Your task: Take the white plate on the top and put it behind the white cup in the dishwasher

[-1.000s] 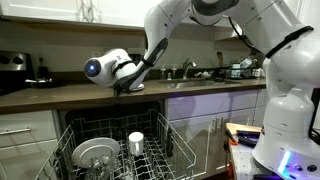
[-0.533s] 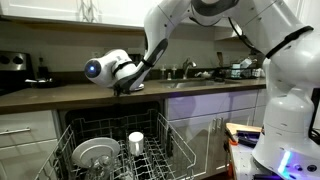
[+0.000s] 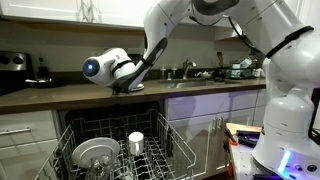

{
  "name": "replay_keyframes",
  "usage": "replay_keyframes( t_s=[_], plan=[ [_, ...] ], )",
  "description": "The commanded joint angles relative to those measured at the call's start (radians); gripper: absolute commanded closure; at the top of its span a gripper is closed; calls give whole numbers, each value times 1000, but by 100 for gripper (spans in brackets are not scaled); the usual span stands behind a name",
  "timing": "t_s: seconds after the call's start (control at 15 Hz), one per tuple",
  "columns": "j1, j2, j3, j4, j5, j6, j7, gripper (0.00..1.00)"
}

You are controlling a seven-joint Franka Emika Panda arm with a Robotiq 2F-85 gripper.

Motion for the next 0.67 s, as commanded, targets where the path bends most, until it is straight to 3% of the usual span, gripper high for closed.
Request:
replay_keyframes(
  t_s=[0.0, 0.53, 0.6],
  plan=[
    [14, -21, 8, 4, -23, -22, -8, 93],
    [27, -15, 20, 37, -19, -6, -6, 91],
    [27, -17, 21, 36, -20, -3, -4, 69]
  ],
)
